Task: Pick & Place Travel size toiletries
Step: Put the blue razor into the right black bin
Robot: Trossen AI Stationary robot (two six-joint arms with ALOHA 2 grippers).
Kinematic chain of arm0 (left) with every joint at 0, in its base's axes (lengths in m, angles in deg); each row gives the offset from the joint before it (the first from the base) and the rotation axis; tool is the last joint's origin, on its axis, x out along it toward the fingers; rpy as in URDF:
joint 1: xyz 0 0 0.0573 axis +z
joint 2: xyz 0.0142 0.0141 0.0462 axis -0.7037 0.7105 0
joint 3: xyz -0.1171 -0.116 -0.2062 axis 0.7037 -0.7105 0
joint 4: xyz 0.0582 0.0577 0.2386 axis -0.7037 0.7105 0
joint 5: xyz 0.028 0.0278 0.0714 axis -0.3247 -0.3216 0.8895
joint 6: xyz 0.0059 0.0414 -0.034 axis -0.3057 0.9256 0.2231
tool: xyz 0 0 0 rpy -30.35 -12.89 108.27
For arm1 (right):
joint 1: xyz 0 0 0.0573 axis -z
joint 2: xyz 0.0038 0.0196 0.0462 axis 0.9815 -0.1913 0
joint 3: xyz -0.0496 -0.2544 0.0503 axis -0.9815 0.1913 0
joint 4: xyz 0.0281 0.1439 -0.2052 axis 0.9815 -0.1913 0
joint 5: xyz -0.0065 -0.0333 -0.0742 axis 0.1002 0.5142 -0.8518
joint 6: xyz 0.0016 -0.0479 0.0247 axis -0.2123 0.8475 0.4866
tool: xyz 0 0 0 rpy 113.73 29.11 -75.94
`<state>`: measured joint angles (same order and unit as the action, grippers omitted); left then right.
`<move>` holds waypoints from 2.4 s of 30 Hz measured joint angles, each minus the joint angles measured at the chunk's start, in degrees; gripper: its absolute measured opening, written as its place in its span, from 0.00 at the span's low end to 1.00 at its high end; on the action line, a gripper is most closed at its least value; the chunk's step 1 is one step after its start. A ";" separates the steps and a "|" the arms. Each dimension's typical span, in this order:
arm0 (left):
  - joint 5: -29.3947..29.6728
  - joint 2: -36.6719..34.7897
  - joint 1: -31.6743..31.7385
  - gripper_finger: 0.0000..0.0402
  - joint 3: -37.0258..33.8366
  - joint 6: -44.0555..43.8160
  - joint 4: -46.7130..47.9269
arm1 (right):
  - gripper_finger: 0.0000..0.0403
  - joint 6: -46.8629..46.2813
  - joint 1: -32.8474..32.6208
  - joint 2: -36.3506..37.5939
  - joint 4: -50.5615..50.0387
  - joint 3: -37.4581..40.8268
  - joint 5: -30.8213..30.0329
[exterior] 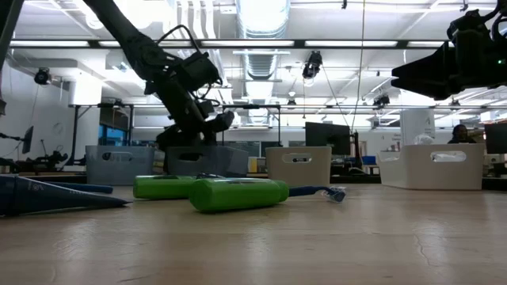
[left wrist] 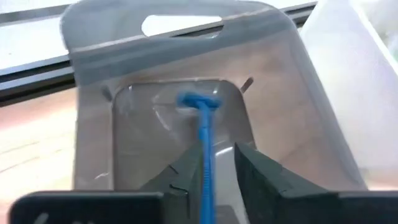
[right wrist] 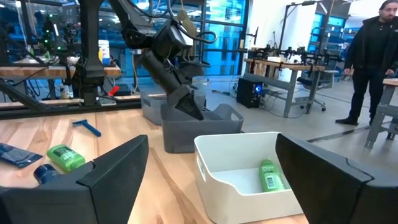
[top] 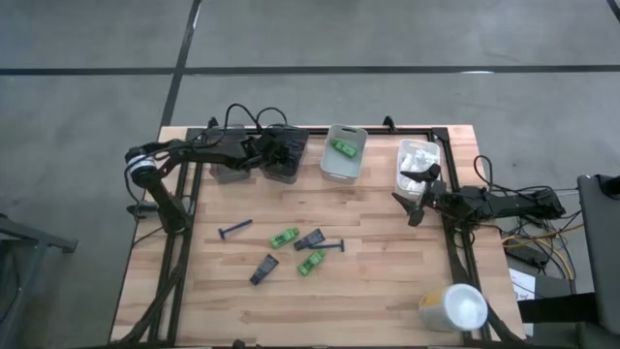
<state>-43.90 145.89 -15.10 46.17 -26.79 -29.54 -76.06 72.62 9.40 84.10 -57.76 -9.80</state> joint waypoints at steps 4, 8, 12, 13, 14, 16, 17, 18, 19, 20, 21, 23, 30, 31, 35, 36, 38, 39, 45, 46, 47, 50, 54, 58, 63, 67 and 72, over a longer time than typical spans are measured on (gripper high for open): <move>0.05 -1.67 0.02 0.33 0.09 0.44 3.52 | 0.89 -0.02 0.00 0.00 0.01 0.00 0.00; -0.10 -3.89 0.07 0.41 0.09 1.69 5.41 | 0.89 -0.01 0.02 0.00 0.02 0.00 0.00; -1.46 -7.61 0.07 0.45 0.09 5.76 5.56 | 0.86 0.02 0.00 0.00 0.01 0.00 0.00; -1.46 -8.88 0.04 0.45 0.09 6.62 5.56 | 0.86 -0.02 0.00 0.00 0.02 0.00 0.01; -1.44 -10.16 -0.07 0.45 0.09 7.39 5.83 | 0.85 0.01 0.00 0.00 0.02 0.00 0.00; -1.41 -13.02 -0.33 0.44 0.09 8.52 6.58 | 0.84 0.09 0.02 0.00 0.02 0.00 0.00; -1.41 -14.50 -0.47 0.44 0.09 8.97 7.28 | 0.83 0.02 0.00 0.00 0.00 0.00 0.00; -1.40 -16.10 -0.65 0.44 0.09 9.32 8.41 | 0.82 0.00 0.00 0.00 0.02 0.00 0.00; -1.41 -17.59 -0.89 0.44 0.09 9.55 9.68 | 0.81 0.09 0.01 0.00 0.02 0.00 0.00; -1.40 -19.11 -1.10 0.44 0.07 9.76 11.13 | 0.81 0.11 0.01 0.00 0.02 0.00 0.00; -1.33 -20.57 -1.36 0.44 0.00 9.92 12.85 | 0.80 0.05 0.00 0.00 0.00 0.00 0.01; -1.16 -23.60 -2.17 0.44 -0.53 10.04 16.16 | 0.79 0.01 0.02 0.00 0.02 0.00 0.00; -1.16 -32.30 -7.29 0.44 -3.76 4.10 27.20 | 0.73 0.09 0.00 0.00 0.01 0.00 0.00; -1.15 -33.19 -8.34 0.44 -3.99 2.55 28.99 | 0.73 0.01 0.02 0.00 0.02 0.00 0.00; -1.19 -36.34 -13.76 0.44 -5.32 -4.06 34.37 | 0.70 0.08 0.00 0.00 0.02 0.00 0.00; -1.16 -36.95 -15.29 0.44 -5.68 -5.74 35.04 | 0.70 -0.01 0.00 0.00 0.01 0.00 0.01; -1.17 -37.88 -18.40 0.44 -6.48 -8.89 35.96 | 0.69 0.07 0.00 0.00 0.02 0.00 0.00; -1.18 -38.17 -19.93 0.44 -6.86 -10.52 36.12 | 0.68 0.11 0.00 0.00 0.02 0.00 0.00; -1.18 -38.26 -28.10 0.44 -7.89 -16.86 37.59 | 0.65 0.09 0.00 0.00 0.02 0.00 0.01; -1.19 -38.23 -29.24 0.44 -8.11 -17.28 38.19 | 0.64 0.00 0.00 0.00 0.00 0.00 0.00; -1.19 -38.23 -30.34 0.44 -8.39 -17.73 38.81 | 0.64 0.00 0.00 0.00 0.02 0.00 0.00; -1.22 -38.21 -32.67 0.44 -9.10 -19.47 40.56 | 0.62 0.08 0.00 0.00 0.02 0.00 0.00; -2.50 -38.21 -34.30 0.44 -10.68 -22.21 42.36 | 0.59 0.11 0.00 0.00 0.02 0.00 0.01; -6.67 -38.21 -34.62 0.44 -12.51 -23.13 44.54 | 0.57 0.11 0.00 0.00 0.01 0.00 0.01; -11.37 -38.17 -34.62 0.44 -15.73 -25.91 47.30 | 0.56 0.11 0.00 0.00 0.00 0.00 0.02; -13.95 -37.61 -34.69 0.44 -18.62 -29.84 47.57 | 0.56 0.07 0.00 0.00 0.02 0.00 0.00; -19.16 -36.98 -34.68 0.44 -21.29 -32.74 47.58 | 0.59 0.07 0.00 0.00 0.02 0.00 0.02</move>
<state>-63.06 108.91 -49.78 24.88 -59.53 18.04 -75.99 72.62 9.40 84.12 -57.76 -9.78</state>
